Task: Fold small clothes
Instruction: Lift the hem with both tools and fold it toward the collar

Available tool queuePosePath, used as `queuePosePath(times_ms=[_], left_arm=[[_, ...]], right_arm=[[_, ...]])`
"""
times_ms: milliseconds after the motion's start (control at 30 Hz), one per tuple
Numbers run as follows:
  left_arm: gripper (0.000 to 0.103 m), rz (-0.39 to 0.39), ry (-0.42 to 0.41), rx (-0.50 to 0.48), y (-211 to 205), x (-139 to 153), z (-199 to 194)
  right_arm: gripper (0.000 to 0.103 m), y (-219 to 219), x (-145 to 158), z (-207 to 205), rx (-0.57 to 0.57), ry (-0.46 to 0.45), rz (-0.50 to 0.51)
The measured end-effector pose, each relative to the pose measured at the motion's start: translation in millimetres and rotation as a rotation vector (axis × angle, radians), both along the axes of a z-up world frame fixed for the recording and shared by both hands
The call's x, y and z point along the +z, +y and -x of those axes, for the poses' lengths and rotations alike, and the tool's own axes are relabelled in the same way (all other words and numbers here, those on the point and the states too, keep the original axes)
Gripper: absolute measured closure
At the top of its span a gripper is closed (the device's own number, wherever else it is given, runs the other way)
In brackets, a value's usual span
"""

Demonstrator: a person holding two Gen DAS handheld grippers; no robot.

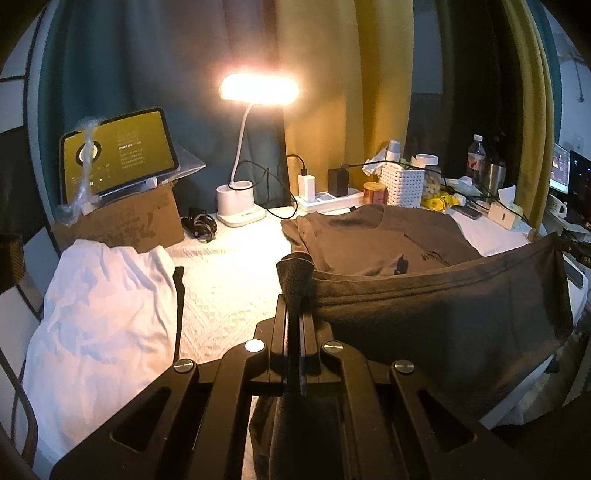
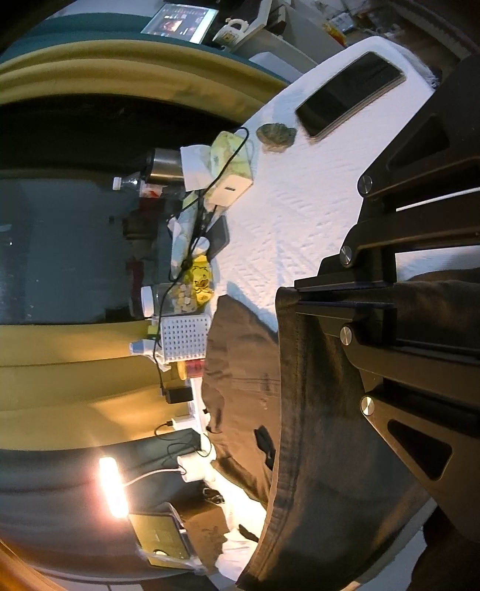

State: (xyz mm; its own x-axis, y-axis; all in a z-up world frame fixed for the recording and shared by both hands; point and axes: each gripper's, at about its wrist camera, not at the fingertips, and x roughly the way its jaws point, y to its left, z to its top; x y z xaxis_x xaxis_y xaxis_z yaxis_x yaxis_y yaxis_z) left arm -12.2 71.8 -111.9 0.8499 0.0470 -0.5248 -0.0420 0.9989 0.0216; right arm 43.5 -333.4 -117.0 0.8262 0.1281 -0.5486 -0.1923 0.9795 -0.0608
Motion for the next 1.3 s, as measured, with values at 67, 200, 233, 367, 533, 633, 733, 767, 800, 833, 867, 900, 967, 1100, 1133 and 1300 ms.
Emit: queuePosePath(times_ms=[67,200,233,367,533,633,733,767,800,833,867,900,967,1100,1133,1300], left_arm=[[0.101,0.0,-0.003,0.001,0.1,1.7,-4.9],[0.101,-0.001,-0.012,0.0,0.8,4.1,-16.1],[0.101,-0.001,-0.014,0.0,1.3,4.5,-18.6],[0.101,0.002,-0.023,0.007,4.7,5.4,-30.3],[0.101,0.001,-0.035,0.022,10.5,9.2,-43.9],[0.101,-0.005,-0.04,0.027,13.3,11.1,-51.6],[0.101,-0.014,-0.041,0.033,16.0,11.8,-58.5],[0.101,-0.016,-0.041,0.035,16.9,11.8,-61.1],[0.101,-0.018,-0.04,0.036,17.6,11.6,-62.7],[0.101,-0.02,-0.038,0.037,18.5,11.5,-65.4],[0.101,-0.021,-0.035,0.037,19.2,11.3,-67.7],[0.101,-0.024,-0.03,0.034,19.6,10.8,-69.9],[0.101,-0.029,-0.021,0.033,20.8,8.1,-74.5],[0.101,-0.028,0.01,0.034,23.5,-0.2,-81.5],[0.101,-0.028,0.018,0.035,24.2,-2.6,-82.9],[0.101,-0.023,0.037,0.025,24.4,-8.7,-89.1]], right_arm=[[0.097,-0.1,3.0,-5.2,0.0,-0.007,-0.004],[0.097,1.8,9.0,-17.9,0.005,-0.014,-0.01],[0.097,2.9,10.8,-21.5,0.009,-0.016,-0.009],[0.097,5.1,16.4,-34.4,0.019,-0.023,-0.003],[0.097,9.5,23.3,-53.5,0.03,-0.038,-0.002],[0.097,12.8,25.4,-65.5,0.036,-0.043,-0.005],[0.097,16.6,26.9,-76.1,0.043,-0.049,-0.008],[0.097,17.5,26.9,-79.3,0.045,-0.05,-0.009],[0.097,18.9,26.7,-82.4,0.047,-0.051,-0.01],[0.097,20.6,26.4,-86.9,0.049,-0.05,-0.01],[0.097,21.1,25.9,-89.1,0.05,-0.049,-0.009],[0.097,21.5,25.1,-91.6,0.051,-0.047,-0.008],[0.097,22.1,22.7,-96.7,0.053,-0.038,-0.006],[0.097,20.8,14.5,-103.3,0.046,-0.015,-0.004],[0.097,19.4,11.0,-105.2,0.041,-0.005,-0.007],[0.097,18.3,2.0,-110.7,0.037,0.022,-0.003]])
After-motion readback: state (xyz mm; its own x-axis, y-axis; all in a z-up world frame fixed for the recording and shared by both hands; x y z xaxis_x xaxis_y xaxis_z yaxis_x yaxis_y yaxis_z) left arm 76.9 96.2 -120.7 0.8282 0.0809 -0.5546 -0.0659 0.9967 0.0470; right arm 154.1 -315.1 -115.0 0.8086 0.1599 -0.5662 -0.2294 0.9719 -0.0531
